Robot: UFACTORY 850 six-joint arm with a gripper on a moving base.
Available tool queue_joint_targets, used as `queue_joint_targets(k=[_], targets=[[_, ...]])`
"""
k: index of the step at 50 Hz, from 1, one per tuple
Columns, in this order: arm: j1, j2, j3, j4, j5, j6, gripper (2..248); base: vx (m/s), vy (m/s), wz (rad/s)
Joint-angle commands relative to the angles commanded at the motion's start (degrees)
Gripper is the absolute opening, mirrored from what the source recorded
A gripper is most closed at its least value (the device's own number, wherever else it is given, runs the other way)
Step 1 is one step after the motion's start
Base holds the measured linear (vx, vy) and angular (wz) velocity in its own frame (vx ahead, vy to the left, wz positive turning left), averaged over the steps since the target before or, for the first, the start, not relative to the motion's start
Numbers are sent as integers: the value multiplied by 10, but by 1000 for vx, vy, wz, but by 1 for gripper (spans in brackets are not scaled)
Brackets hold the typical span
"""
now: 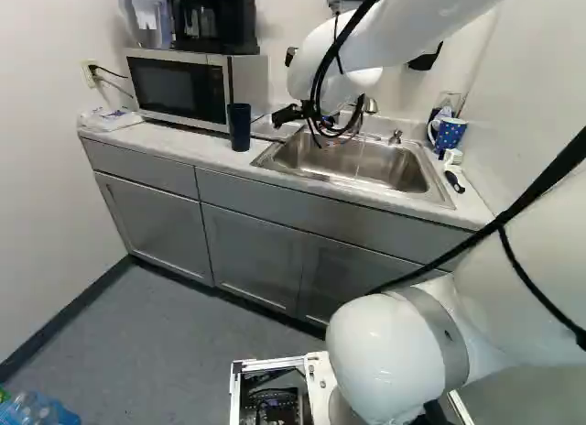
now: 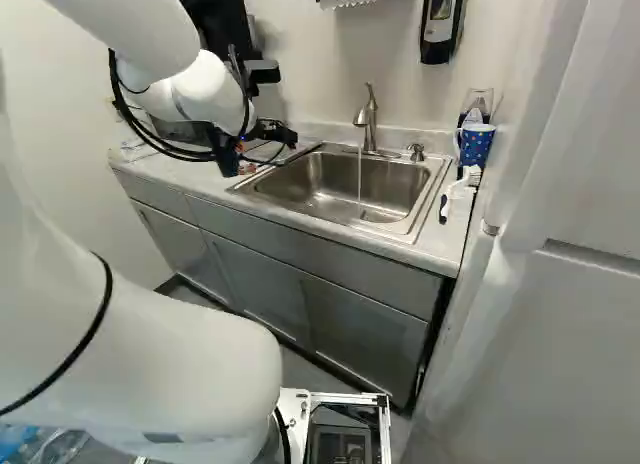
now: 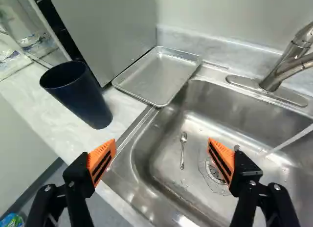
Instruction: Rinse the cup and place it in the tray
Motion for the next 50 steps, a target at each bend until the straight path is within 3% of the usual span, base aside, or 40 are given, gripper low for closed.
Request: queue_joint_targets(k=[50], targets=[[98, -33, -30, -1, 16, 0, 247, 0, 0, 0]])
